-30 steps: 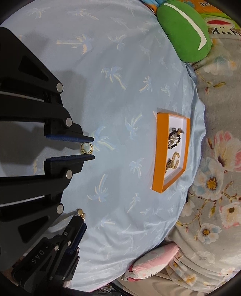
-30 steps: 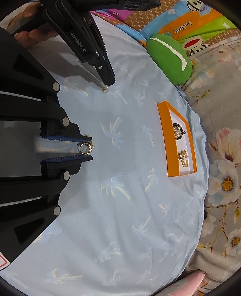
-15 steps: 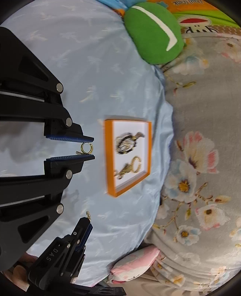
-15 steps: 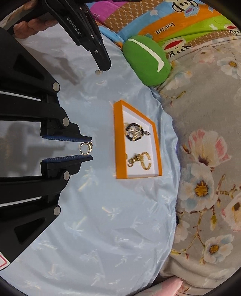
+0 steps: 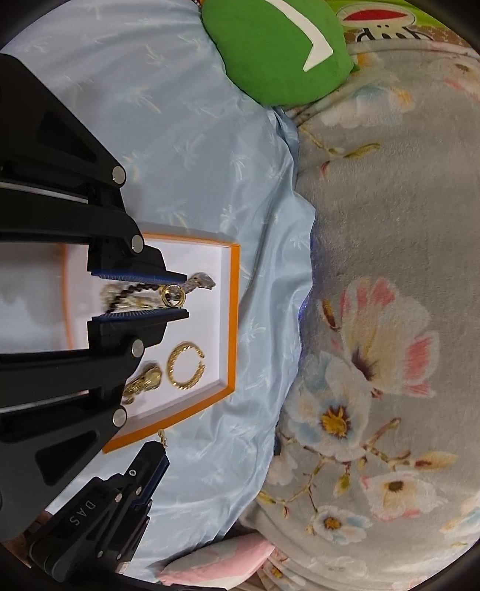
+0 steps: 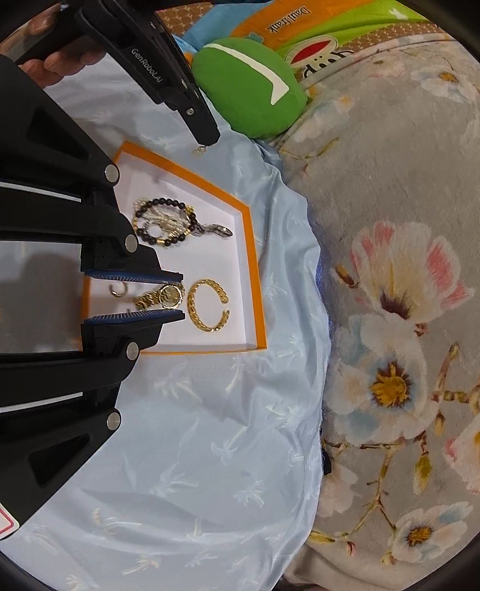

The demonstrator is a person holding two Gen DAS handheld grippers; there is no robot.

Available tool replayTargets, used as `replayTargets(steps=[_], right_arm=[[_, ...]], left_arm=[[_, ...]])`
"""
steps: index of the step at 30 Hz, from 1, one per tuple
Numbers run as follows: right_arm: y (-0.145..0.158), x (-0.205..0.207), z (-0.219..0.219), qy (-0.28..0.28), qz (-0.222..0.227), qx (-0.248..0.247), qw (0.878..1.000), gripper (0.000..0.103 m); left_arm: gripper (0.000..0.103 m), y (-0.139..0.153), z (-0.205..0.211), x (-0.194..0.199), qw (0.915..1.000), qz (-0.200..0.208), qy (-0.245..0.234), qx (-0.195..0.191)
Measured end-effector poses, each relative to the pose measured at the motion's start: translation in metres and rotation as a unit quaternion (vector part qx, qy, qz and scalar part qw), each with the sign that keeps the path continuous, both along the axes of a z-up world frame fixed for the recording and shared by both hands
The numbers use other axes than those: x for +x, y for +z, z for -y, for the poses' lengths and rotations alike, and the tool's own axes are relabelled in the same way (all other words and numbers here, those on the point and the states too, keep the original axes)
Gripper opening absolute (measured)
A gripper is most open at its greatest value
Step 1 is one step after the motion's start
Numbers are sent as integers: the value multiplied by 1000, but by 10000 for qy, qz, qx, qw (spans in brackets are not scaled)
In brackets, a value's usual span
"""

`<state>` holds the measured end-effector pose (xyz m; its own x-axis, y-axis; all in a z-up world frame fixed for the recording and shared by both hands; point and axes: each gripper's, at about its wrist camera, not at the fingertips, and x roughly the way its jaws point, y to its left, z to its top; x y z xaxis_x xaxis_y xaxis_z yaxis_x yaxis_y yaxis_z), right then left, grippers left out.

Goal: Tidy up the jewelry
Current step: 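Lower both earrings into the orange box and open both tools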

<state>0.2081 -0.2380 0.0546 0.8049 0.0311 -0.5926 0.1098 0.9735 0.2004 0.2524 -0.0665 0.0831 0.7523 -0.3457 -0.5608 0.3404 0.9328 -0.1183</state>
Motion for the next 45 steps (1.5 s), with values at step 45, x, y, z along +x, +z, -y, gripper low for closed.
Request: replayTargets(steps=[45], right_arm=[[-31,61,8,-57,-177,-174,9997,24]], left_arm=[[24,-49,23,69,9995,-223,201,136]])
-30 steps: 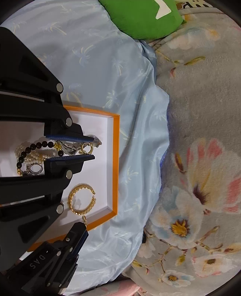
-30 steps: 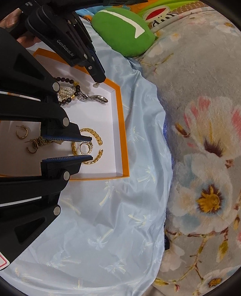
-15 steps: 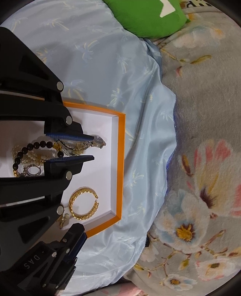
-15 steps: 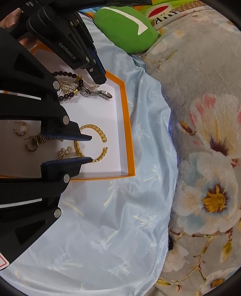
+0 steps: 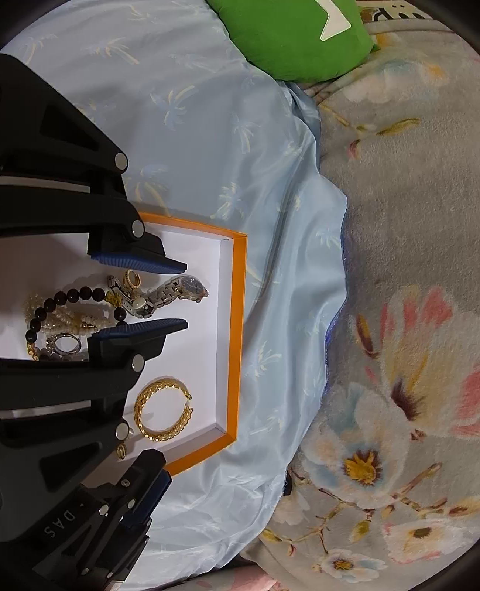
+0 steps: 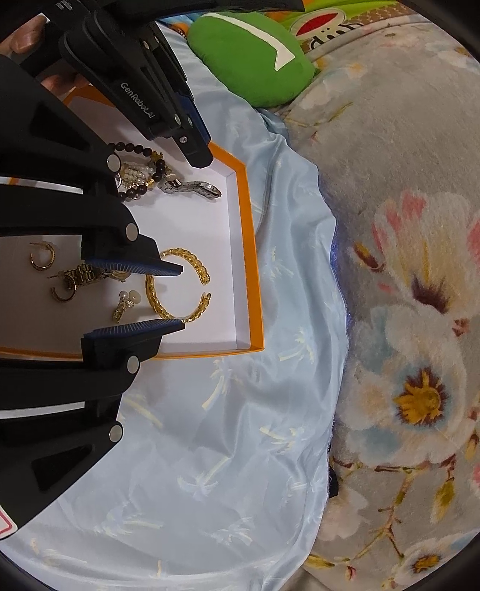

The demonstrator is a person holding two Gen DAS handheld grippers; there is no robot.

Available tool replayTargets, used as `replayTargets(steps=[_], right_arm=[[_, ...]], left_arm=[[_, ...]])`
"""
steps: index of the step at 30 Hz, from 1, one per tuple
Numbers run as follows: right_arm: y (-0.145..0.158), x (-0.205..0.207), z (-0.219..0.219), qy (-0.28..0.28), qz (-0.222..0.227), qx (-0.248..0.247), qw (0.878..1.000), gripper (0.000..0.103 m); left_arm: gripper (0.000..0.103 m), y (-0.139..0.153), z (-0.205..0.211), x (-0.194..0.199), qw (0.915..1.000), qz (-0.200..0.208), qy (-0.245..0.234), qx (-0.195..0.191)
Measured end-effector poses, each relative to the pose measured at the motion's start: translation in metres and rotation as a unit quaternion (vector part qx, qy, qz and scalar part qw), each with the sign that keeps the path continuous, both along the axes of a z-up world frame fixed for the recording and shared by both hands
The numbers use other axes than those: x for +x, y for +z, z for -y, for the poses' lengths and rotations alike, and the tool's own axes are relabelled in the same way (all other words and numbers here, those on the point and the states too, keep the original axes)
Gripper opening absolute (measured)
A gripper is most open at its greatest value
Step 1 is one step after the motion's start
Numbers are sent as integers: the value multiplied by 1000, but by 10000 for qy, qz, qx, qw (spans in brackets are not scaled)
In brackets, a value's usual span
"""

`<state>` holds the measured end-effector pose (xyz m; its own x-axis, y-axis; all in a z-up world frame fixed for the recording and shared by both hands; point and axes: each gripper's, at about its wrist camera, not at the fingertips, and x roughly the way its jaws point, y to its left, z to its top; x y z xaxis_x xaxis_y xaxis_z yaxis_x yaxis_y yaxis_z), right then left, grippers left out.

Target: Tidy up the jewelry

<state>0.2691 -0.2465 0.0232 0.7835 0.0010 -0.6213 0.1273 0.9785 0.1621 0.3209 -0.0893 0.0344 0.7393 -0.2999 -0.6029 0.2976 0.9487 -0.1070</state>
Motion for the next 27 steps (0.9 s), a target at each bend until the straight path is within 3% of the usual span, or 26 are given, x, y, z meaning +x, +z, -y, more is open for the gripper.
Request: replayTargets(steps=[3,5,19,25,27], right_arm=[[1,-8,-2,-68,58,-136,9999,29],[1,-15,-4,-103,91,-220,9997,35],[0,-114,-47,-104,262,-497,9984,46],[-2,-140,-52,-231,231,-531,9981,60],[-4,-146,-52,-280,174,-510,9982,62]], left_arm=[[28,-1,-1,-8,9998,122,63,135],[37,-1,-2,-16,9994,210,128,228],[37,-8,-27,-112,9983,318,285,387],[38,-12,-34,-139,9983,189,371,412],[43,-13,-35,-147,9980,169,410,449]])
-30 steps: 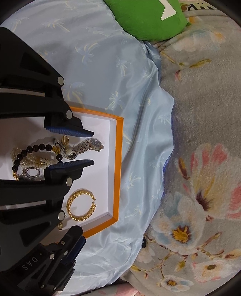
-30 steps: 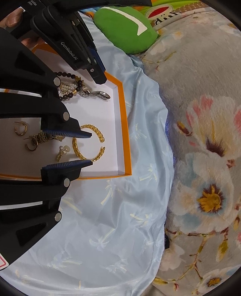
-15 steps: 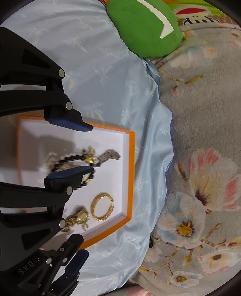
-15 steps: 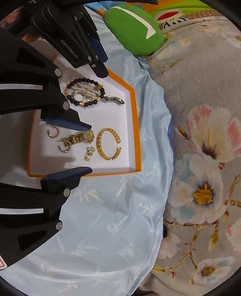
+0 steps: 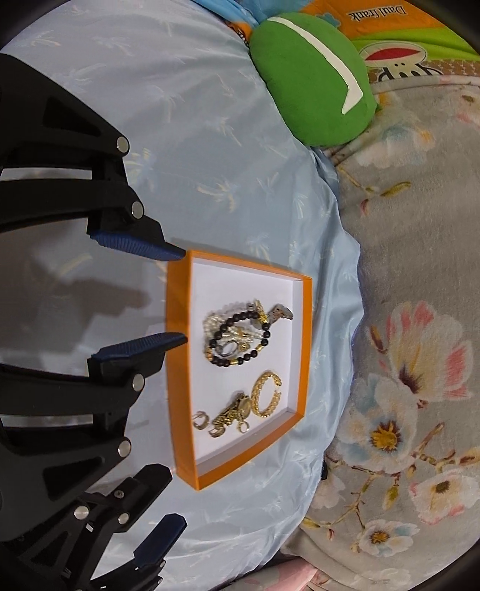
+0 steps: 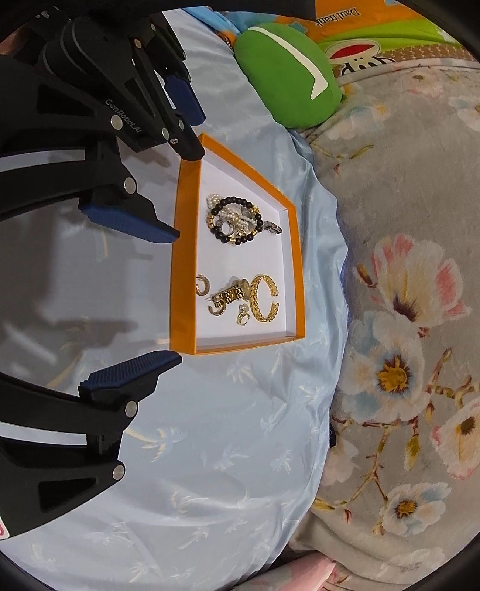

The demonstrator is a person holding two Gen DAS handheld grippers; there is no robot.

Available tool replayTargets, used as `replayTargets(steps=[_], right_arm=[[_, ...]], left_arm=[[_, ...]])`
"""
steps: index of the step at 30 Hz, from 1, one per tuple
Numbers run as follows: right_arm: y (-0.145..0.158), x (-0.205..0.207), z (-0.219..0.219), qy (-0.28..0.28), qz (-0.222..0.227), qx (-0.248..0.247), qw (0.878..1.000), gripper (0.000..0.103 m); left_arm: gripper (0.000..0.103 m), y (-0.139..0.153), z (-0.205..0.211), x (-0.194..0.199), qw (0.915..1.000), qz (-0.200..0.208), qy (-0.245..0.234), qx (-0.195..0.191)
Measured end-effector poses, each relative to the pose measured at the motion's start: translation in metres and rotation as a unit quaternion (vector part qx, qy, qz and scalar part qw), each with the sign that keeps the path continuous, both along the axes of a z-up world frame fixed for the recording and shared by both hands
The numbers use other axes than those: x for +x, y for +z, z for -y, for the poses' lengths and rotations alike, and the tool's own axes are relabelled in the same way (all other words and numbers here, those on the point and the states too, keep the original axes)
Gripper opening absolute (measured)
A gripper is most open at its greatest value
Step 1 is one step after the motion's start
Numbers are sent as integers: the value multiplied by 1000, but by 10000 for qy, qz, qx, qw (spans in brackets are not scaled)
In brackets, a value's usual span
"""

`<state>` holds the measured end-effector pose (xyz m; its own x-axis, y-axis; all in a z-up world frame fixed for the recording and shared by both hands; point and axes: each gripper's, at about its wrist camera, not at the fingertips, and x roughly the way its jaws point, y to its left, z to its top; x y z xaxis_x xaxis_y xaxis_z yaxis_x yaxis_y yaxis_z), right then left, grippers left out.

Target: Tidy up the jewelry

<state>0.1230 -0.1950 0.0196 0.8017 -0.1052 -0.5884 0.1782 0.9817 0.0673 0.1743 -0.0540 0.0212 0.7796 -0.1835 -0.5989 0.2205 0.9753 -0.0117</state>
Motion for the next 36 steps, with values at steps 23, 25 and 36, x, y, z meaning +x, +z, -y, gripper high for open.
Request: replayTargets(steps=[23,25,36], right_arm=[[-13,-5,-2,-513,-566,-297,9966,79],[-13,-5,-3,-511,-570,-327,9965,79],[-13,-5,-3,-514,-564,-327,9965,79]], left_arm=[[60,-11,3,-18,9971,-192,474,560],[61,-12,2,-17,9966,-202,534,588],[67,-13,0,-15,9961,-212,616,590]])
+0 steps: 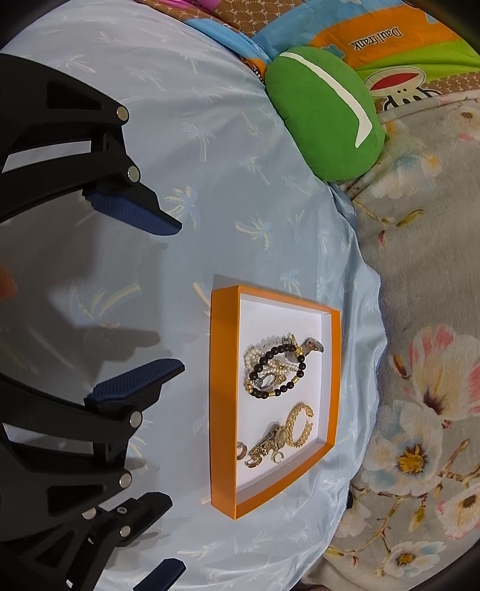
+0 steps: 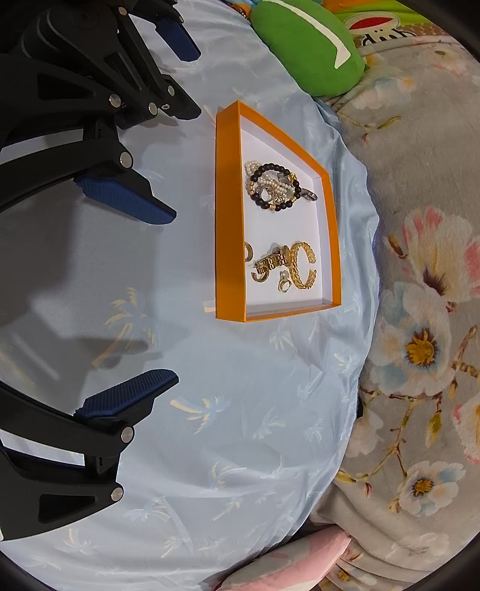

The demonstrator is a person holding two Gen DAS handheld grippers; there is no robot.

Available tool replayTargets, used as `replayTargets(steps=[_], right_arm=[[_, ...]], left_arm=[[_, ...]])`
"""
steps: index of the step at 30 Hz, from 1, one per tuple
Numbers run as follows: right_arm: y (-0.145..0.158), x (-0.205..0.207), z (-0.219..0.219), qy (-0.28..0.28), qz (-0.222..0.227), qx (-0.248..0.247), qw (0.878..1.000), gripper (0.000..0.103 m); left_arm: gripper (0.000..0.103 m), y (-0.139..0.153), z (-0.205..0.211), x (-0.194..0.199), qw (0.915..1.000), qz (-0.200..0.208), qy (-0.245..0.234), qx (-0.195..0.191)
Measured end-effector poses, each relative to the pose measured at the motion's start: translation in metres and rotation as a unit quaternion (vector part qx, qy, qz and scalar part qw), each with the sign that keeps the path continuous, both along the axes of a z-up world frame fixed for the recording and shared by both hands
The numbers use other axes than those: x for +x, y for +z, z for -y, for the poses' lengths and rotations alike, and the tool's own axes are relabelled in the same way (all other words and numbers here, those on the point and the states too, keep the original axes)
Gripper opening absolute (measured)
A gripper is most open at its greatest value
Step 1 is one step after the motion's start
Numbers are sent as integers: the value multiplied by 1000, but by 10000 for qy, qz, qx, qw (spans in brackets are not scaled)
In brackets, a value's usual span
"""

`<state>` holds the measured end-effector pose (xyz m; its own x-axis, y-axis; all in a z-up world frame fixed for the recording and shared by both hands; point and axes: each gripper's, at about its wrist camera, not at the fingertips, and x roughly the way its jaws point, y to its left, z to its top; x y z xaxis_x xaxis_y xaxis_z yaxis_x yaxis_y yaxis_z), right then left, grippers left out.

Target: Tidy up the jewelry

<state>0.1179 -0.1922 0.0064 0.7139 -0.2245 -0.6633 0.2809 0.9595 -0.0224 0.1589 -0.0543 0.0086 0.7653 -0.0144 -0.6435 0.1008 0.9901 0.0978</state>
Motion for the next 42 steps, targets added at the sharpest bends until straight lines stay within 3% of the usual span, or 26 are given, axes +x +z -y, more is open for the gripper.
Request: replayTargets(steps=[42], right_arm=[[0,0,0,-1,-6,4,10000,79]], left_arm=[[68,-1,-2,1,10000,-49,30,11]])
